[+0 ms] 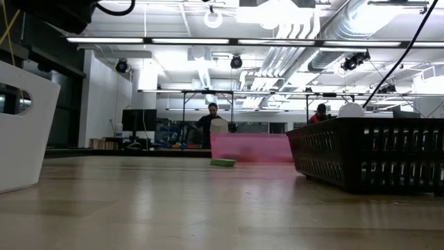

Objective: Pick & Place School Supplies
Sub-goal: Put the green eraser into the black bin

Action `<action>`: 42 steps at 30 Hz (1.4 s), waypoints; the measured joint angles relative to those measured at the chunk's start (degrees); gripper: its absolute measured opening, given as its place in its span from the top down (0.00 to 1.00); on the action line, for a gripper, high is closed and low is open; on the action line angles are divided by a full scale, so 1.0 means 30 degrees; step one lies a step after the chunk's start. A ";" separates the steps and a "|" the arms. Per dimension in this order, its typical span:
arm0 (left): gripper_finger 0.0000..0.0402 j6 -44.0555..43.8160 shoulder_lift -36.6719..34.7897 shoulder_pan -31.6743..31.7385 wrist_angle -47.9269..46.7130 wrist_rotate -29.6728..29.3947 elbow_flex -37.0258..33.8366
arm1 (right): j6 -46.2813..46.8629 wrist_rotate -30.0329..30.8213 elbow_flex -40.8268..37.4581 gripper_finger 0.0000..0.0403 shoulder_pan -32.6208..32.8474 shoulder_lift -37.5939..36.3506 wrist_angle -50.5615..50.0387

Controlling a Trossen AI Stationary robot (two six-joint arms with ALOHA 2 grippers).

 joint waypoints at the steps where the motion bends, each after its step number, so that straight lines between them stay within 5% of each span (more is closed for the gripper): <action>1: 0.67 0.0008 0.0000 -0.0033 -0.0003 -0.0001 0.0000 | 0.0077 -0.0049 -0.0125 0.69 0.0064 0.0000 0.0018; 42: 0.67 0.0415 0.0000 -0.0261 0.0000 -0.0016 0.0000 | 0.1108 -0.0351 -0.2033 0.72 0.0491 0.0015 0.2944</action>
